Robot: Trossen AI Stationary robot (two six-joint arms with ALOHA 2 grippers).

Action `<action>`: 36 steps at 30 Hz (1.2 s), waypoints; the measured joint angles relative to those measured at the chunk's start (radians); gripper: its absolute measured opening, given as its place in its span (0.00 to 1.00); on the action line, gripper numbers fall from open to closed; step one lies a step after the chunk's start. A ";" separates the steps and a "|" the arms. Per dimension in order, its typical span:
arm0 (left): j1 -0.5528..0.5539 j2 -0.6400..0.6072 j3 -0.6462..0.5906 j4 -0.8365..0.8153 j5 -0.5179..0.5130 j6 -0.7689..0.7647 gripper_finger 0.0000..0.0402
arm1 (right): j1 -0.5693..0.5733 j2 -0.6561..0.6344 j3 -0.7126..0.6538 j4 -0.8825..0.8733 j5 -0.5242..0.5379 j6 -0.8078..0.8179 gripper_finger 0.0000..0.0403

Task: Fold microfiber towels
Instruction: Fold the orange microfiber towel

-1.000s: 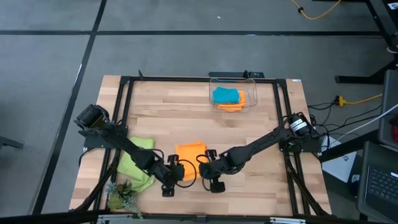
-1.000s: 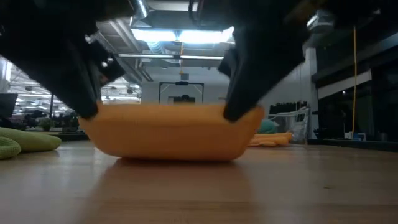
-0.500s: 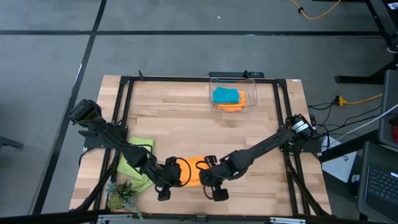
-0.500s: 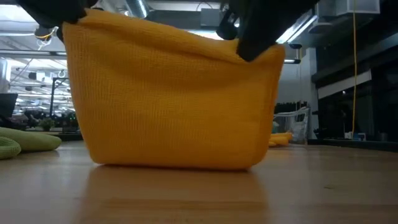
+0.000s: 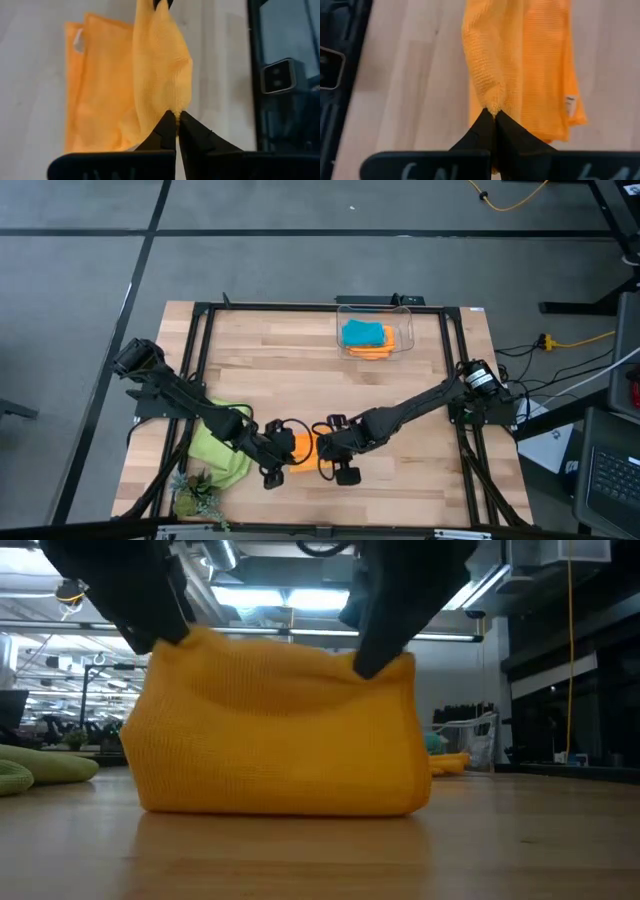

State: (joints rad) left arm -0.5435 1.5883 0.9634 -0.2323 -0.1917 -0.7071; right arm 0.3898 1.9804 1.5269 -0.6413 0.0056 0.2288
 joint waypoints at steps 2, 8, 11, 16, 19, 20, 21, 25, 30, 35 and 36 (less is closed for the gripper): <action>0.009 0.000 0.000 -0.025 -0.005 -0.001 0.00 | -0.014 0.003 0.000 0.003 0.019 -0.015 0.01; 0.026 0.003 0.000 -0.079 -0.028 -0.001 0.00 | -0.053 0.035 -0.028 0.022 0.078 -0.029 0.01; 0.039 0.004 0.000 -0.105 -0.039 -0.001 0.00 | -0.070 0.036 -0.058 0.066 0.081 -0.029 0.01; 0.070 0.026 0.002 -0.154 -0.044 0.000 0.00 | -0.085 0.040 -0.103 0.123 0.089 -0.029 0.01; 0.088 0.054 0.003 -0.152 -0.058 -0.007 0.00 | -0.086 0.040 -0.114 0.123 0.137 -0.029 0.01; 0.094 0.063 0.003 -0.159 -0.058 -0.006 0.00 | -0.086 0.040 -0.115 0.122 0.152 -0.029 0.01; 0.099 0.071 0.001 -0.166 -0.058 -0.006 0.00 | -0.086 0.040 -0.115 0.123 0.163 -0.035 0.01; 0.111 0.080 0.002 -0.172 -0.058 -0.005 0.00 | -0.087 0.040 -0.115 0.123 0.206 -0.055 0.01; 0.110 0.080 0.002 -0.173 -0.058 0.002 0.00 | -0.095 0.040 -0.115 0.128 0.212 -0.054 0.01; 0.105 0.080 0.002 -0.179 -0.093 -0.017 0.04 | -0.102 0.040 -0.115 0.135 0.212 -0.057 0.04; 0.106 0.080 0.002 -0.180 -0.101 -0.018 0.06 | -0.102 0.040 -0.115 0.135 0.212 -0.070 0.05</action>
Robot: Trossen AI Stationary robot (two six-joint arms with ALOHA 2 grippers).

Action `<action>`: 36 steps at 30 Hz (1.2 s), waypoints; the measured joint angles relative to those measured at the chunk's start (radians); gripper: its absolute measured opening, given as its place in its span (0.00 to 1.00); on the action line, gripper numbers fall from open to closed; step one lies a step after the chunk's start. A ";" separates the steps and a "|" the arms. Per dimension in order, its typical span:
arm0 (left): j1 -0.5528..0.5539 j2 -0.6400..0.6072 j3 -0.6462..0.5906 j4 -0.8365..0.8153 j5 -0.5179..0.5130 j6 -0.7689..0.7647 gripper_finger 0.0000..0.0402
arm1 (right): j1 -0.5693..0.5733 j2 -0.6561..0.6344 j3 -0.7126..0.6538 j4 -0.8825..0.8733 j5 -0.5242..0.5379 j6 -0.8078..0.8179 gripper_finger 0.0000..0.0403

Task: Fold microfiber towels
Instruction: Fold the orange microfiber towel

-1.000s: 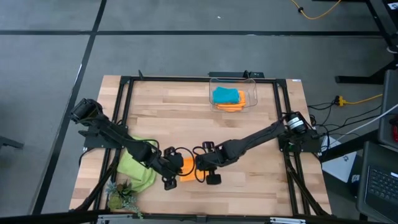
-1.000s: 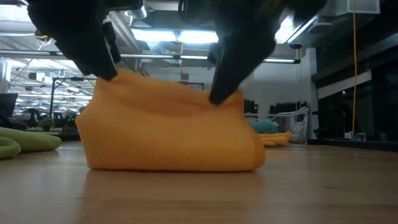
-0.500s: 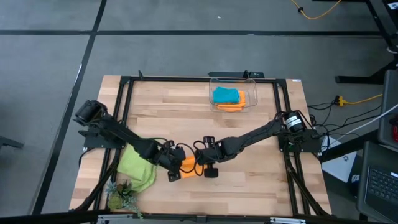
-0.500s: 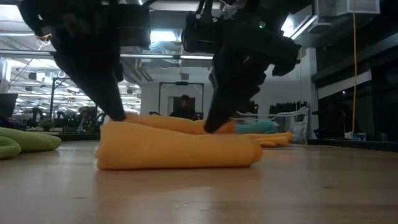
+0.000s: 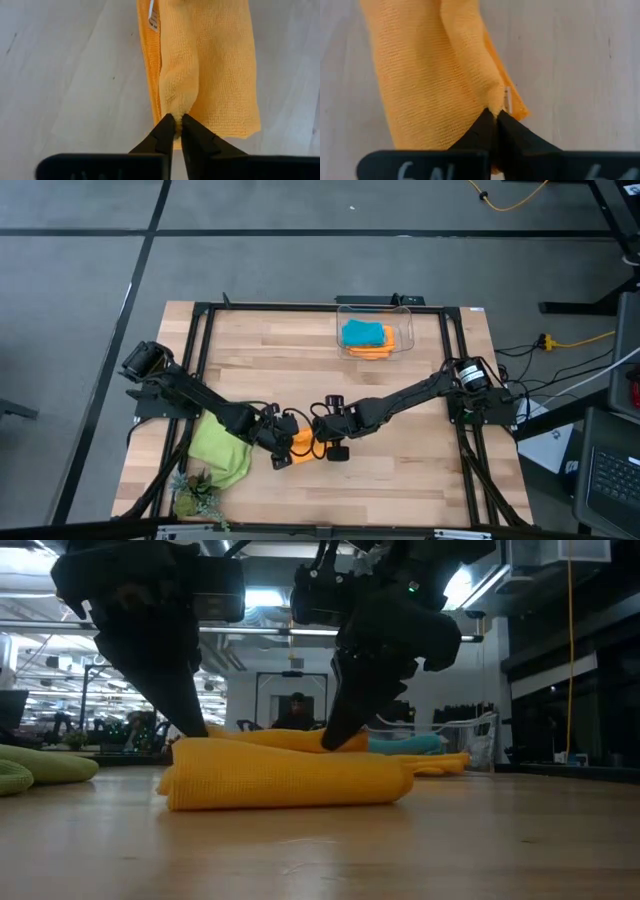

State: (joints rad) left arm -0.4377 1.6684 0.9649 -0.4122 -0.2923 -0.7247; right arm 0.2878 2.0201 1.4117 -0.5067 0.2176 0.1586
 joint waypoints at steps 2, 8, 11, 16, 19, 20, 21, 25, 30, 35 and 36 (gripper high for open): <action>0.000 0.000 0.000 0.000 -0.009 -0.001 0.10 | 0.000 0.000 0.000 0.000 0.001 -0.035 0.07; -0.001 0.000 0.000 0.000 -0.009 -0.006 0.25 | 0.000 0.000 0.000 0.000 0.001 -0.029 0.12; -0.008 0.000 0.000 0.000 -0.010 -0.007 0.30 | 0.000 0.000 0.000 0.001 0.002 -0.033 0.19; -0.009 0.000 0.000 -0.007 -0.012 -0.002 0.33 | 0.001 0.000 0.000 0.023 0.040 -0.035 0.38; -0.005 0.000 -0.001 -0.060 -0.018 -0.002 0.34 | 0.001 0.000 0.002 0.038 0.121 -0.029 0.51; -0.004 0.000 -0.001 -0.070 -0.021 -0.004 0.34 | 0.001 0.000 0.002 0.036 0.138 -0.008 0.54; -0.002 0.000 -0.001 -0.075 -0.021 -0.006 0.34 | 0.001 0.000 0.002 0.035 0.147 0.019 0.57; -0.003 -0.009 0.000 -0.075 -0.011 -0.006 0.34 | -0.004 -0.002 0.011 0.015 0.148 0.068 0.64; -0.003 -0.042 0.016 -0.084 -0.004 -0.003 0.34 | -0.004 -0.005 0.055 -0.055 0.149 0.069 0.65; -0.003 -0.102 0.047 -0.226 -0.015 0.033 0.34 | -0.004 -0.007 0.109 -0.140 0.149 0.073 0.65; -0.003 -0.115 0.053 -0.263 -0.022 0.033 0.34 | -0.004 -0.008 0.113 -0.149 0.149 0.075 0.65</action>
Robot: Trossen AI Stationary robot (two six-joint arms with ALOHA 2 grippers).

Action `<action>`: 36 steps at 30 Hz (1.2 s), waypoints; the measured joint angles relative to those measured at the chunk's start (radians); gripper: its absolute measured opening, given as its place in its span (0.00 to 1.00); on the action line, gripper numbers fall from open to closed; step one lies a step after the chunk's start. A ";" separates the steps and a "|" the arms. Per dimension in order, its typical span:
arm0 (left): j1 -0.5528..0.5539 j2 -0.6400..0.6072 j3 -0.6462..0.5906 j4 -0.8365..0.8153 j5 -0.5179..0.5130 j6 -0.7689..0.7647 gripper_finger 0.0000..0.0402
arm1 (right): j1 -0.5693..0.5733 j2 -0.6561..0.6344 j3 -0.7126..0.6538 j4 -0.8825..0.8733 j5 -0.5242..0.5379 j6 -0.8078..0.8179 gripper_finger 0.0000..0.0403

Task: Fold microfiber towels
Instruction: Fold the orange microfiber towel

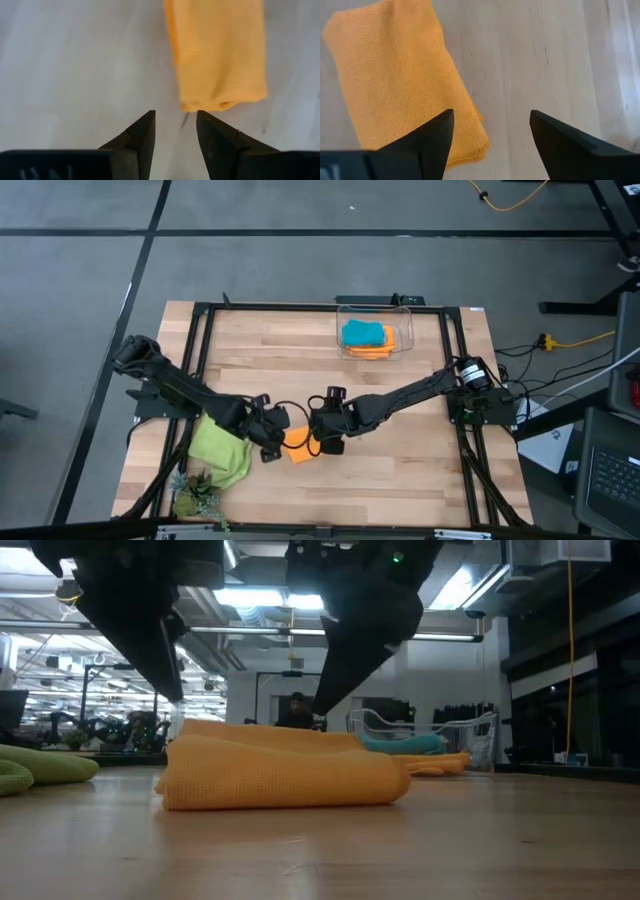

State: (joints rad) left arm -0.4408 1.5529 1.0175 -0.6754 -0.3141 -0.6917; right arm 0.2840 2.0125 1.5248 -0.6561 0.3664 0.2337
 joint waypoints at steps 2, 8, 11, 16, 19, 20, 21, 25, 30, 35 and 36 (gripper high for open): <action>0.000 -0.025 0.002 -0.053 -0.015 -0.011 0.34 | 0.000 0.000 0.002 -0.001 0.000 0.022 0.65; 0.001 -0.080 0.002 -0.164 -0.084 -0.034 0.34 | 0.001 0.000 -0.074 0.206 -0.021 0.100 0.65; 0.009 -0.118 0.002 -0.223 -0.142 -0.032 0.34 | 0.003 0.000 -0.132 0.361 -0.057 0.129 0.65; 0.010 -0.177 0.002 -0.328 -0.218 -0.037 0.34 | 0.062 0.000 -0.152 0.511 0.159 0.084 0.65; 0.010 -0.197 0.002 -0.376 -0.244 -0.038 0.34 | 0.109 0.005 -0.156 0.571 0.355 0.105 0.65; 0.010 -0.201 0.002 -0.390 -0.260 -0.039 0.34 | 0.121 0.011 -0.157 0.593 0.392 0.141 0.65; 0.010 -0.204 0.002 -0.402 -0.276 -0.042 0.34 | 0.132 0.019 -0.160 0.603 0.422 0.189 0.65; 0.010 -0.207 0.002 -0.415 -0.317 -0.067 0.34 | 0.176 0.088 -0.162 0.668 0.517 0.338 0.66; 0.000 -0.207 0.002 -0.412 -0.321 -0.068 0.34 | 0.219 0.206 -0.163 0.834 0.669 0.367 0.65; -0.020 -0.206 0.002 -0.409 -0.321 -0.068 0.34 | 0.226 0.282 -0.163 0.954 0.784 0.374 0.66; -0.023 -0.206 0.002 -0.408 -0.321 -0.068 0.34 | 0.220 0.291 -0.163 0.953 0.788 0.390 0.66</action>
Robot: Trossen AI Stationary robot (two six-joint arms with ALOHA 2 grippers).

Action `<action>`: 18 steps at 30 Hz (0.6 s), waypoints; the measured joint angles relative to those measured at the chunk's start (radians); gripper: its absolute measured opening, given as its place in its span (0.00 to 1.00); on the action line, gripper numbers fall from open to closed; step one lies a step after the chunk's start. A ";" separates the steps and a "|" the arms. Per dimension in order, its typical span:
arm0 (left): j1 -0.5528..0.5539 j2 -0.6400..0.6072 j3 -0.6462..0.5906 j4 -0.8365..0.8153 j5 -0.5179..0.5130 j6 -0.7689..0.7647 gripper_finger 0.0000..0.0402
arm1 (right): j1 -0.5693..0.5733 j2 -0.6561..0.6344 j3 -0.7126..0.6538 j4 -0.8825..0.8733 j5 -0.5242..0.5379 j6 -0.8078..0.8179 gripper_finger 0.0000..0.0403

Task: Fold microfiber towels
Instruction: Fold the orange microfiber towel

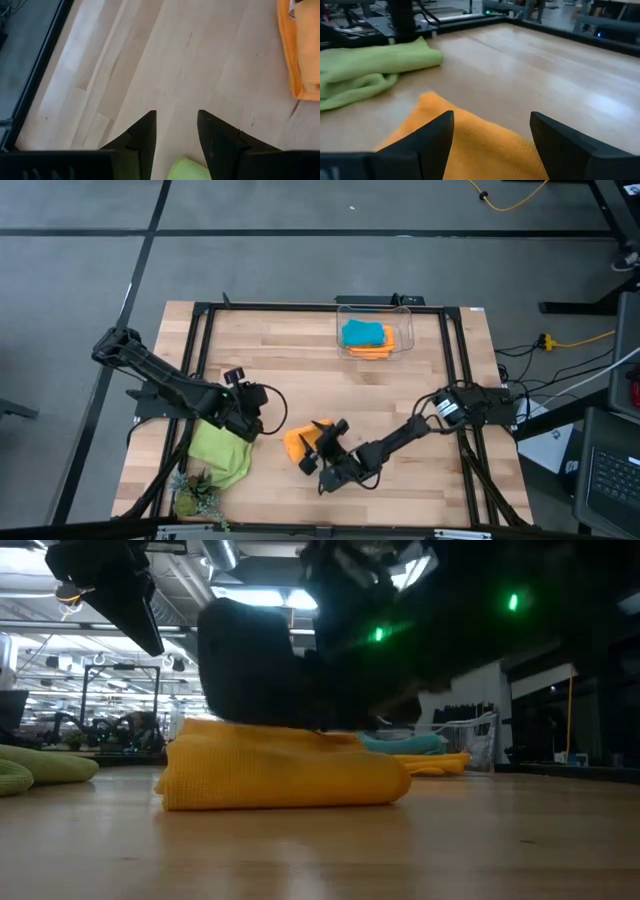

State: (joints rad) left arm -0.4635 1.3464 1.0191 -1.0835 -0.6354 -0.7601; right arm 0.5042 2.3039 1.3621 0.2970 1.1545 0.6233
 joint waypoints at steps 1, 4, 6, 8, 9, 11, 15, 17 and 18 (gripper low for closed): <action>-0.002 0.000 0.000 0.001 0.000 0.000 0.34 | -0.006 0.007 0.000 0.000 -0.003 0.011 0.66; -0.010 0.000 0.000 0.002 0.000 0.000 0.34 | -0.034 0.011 0.000 0.000 -0.077 0.042 0.66; -0.011 0.000 0.000 0.003 0.000 0.000 0.34 | -0.060 0.011 0.000 -0.011 -0.172 0.058 0.66; -0.011 0.000 0.000 0.005 0.000 0.000 0.34 | -0.087 0.011 0.000 -0.029 -0.299 0.088 0.65; -0.011 0.000 0.000 0.006 0.000 0.000 0.34 | -0.100 0.011 0.000 -0.039 -0.353 0.112 0.65; -0.011 0.000 0.000 0.007 0.000 0.000 0.34 | -0.120 0.009 0.003 -0.080 -0.417 0.153 0.65; -0.011 0.000 0.000 0.023 0.000 0.000 0.34 | -0.128 0.006 0.005 -0.156 -0.369 0.178 0.66; -0.011 0.000 0.000 0.026 0.000 0.000 0.34 | -0.128 0.006 0.004 -0.154 -0.352 0.155 0.66; -0.011 0.000 0.000 0.026 0.000 0.000 0.34 | -0.128 0.000 0.003 -0.156 -0.348 0.139 0.65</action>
State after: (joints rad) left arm -0.4740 1.3464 1.0191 -1.0579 -0.6357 -0.7603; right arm 0.3759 2.3042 1.3649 0.1414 0.8070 0.7622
